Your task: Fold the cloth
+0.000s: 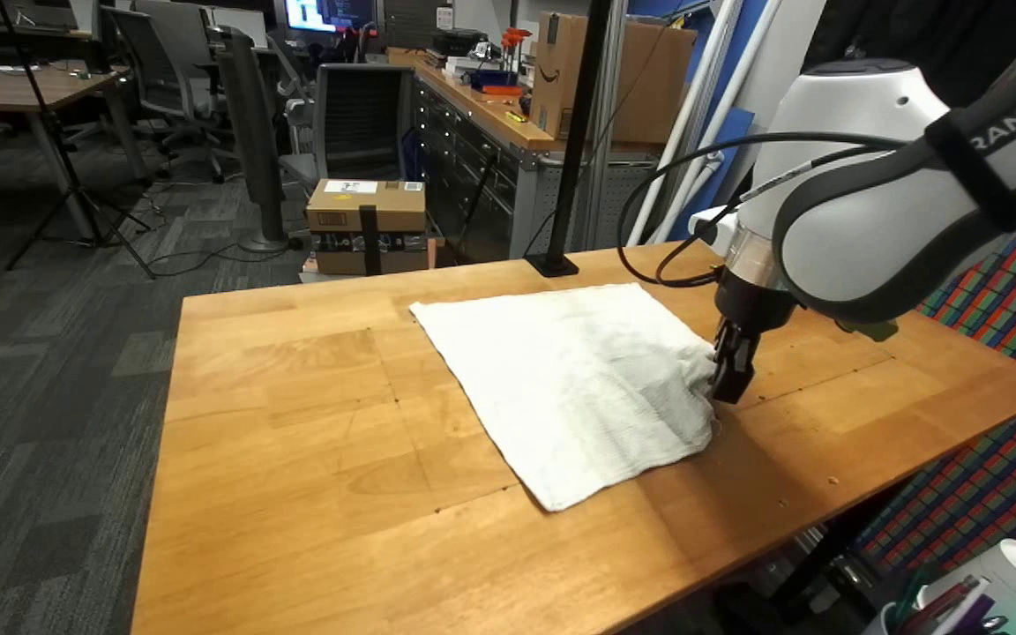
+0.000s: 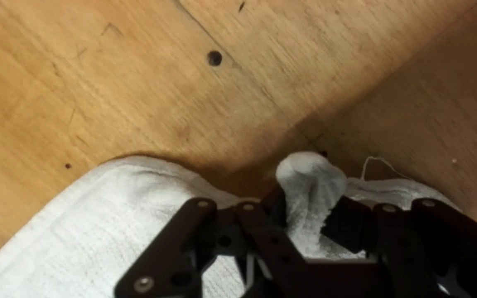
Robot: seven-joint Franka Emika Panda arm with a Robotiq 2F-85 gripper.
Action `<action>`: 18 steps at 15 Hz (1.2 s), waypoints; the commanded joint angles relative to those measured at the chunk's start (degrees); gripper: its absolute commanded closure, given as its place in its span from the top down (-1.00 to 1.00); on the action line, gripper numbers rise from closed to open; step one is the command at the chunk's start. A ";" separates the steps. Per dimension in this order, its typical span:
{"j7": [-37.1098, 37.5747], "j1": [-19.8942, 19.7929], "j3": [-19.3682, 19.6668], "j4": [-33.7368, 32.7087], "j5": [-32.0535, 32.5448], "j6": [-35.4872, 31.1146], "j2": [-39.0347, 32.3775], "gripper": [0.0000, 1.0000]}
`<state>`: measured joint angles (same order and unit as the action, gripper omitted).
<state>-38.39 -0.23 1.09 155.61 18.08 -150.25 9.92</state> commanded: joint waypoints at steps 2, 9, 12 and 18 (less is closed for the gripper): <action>0.50 1.90 -1.20 -1.47 0.95 0.29 1.66 -0.83; 1.48 4.89 -3.52 -6.16 0.34 -1.11 -0.81 -0.83; 2.22 6.10 -4.68 -8.01 0.19 -1.20 -1.94 -0.83; 5.66 8.13 -7.43 -11.74 0.15 -0.59 -5.10 -0.83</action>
<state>-35.19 6.91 -5.19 146.66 18.09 -150.58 6.94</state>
